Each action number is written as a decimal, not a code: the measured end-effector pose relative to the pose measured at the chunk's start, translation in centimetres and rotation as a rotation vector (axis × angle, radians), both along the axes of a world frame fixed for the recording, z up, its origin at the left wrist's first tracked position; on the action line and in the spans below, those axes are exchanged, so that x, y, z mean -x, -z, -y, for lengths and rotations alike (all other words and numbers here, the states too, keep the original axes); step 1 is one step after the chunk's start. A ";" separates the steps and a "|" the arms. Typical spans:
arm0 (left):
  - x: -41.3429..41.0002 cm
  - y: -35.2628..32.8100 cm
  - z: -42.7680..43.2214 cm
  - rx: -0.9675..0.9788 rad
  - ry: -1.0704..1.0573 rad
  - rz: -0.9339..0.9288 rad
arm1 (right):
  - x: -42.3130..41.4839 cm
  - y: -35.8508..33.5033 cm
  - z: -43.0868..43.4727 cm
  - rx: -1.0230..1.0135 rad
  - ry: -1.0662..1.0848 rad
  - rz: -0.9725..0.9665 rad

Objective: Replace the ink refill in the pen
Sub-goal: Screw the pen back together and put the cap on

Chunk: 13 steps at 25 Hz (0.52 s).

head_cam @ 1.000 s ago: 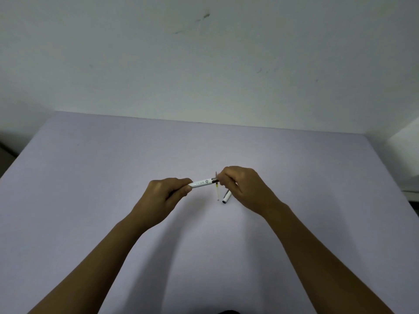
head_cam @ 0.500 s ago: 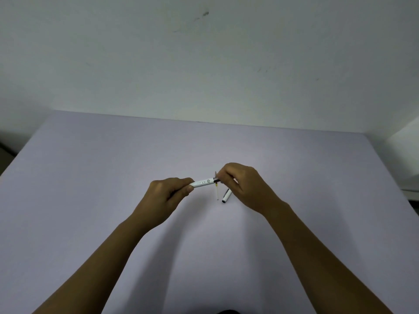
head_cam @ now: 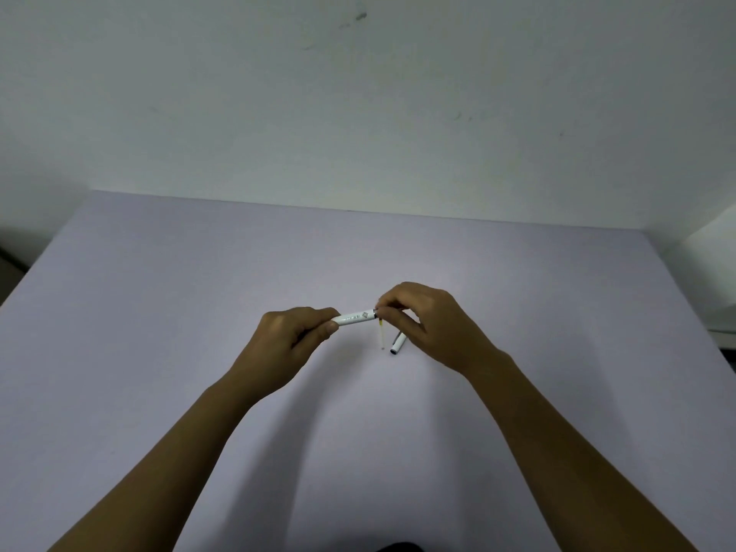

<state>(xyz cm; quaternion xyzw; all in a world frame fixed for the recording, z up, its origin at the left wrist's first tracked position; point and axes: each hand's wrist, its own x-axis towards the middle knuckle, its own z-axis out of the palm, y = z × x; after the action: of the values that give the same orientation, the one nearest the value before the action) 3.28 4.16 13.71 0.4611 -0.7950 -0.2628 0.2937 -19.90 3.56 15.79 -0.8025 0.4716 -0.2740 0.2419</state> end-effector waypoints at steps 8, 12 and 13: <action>0.0 0.2 -0.5 0.009 -0.082 -0.007 | -0.2 1.6 1.2 -0.265 0.367 0.253; -0.3 0.7 -0.5 -0.005 -0.108 0.017 | 1.8 7.1 3.4 -0.343 0.727 0.051; -0.3 0.8 -0.4 -0.013 -0.111 0.021 | 1.9 8.7 3.5 -0.382 0.727 -0.069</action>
<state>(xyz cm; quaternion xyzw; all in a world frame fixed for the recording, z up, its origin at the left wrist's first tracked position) 3.60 4.59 12.92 0.5090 -0.7695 -0.2464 0.2967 -21.80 0.01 7.12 -0.5328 0.7746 -0.2222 0.2581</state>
